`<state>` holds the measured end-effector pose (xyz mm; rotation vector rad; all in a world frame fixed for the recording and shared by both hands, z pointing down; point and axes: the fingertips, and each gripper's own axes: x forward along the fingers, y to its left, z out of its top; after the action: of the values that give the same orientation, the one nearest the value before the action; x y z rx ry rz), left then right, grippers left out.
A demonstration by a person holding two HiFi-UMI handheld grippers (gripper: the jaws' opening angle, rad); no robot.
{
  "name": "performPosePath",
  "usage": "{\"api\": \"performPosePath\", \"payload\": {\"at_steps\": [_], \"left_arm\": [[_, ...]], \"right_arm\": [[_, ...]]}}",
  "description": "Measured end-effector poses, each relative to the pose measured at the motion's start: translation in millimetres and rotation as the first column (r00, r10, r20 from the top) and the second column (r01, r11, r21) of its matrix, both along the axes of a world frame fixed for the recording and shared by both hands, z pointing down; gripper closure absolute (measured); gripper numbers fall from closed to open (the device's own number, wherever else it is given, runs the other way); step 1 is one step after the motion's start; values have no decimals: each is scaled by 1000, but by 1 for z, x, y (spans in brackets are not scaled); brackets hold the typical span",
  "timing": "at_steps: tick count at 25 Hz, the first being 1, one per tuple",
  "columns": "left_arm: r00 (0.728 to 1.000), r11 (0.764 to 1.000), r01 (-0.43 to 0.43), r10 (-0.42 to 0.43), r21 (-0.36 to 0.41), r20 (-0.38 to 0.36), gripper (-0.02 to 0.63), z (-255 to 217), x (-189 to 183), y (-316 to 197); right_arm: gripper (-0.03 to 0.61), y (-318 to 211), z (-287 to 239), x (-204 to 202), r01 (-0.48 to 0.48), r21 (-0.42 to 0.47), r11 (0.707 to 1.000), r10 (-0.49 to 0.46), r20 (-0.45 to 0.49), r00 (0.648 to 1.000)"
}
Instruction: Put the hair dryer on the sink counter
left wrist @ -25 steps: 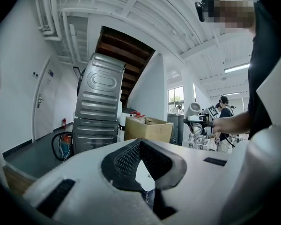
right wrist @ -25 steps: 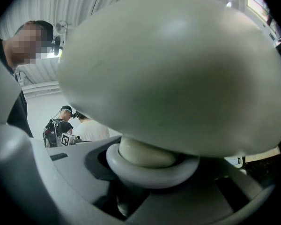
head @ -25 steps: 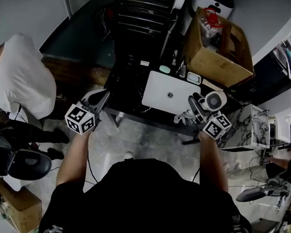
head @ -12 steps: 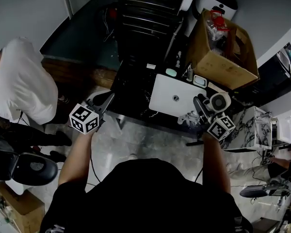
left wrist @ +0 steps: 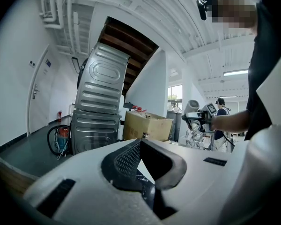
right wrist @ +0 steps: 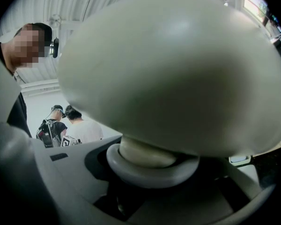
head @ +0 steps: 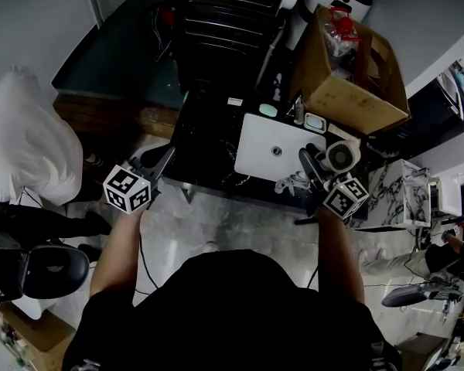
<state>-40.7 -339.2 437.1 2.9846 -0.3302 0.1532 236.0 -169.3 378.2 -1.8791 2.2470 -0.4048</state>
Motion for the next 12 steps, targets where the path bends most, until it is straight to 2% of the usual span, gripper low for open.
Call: {"api": "performPosePath", "payload": {"at_steps": [12], "left_arm": [[1000,1000,8,-8,25,0,600,-7,10,12]], "right_arm": [[430,2,4,7,10,8,1000,-10,-23,1000]]}}
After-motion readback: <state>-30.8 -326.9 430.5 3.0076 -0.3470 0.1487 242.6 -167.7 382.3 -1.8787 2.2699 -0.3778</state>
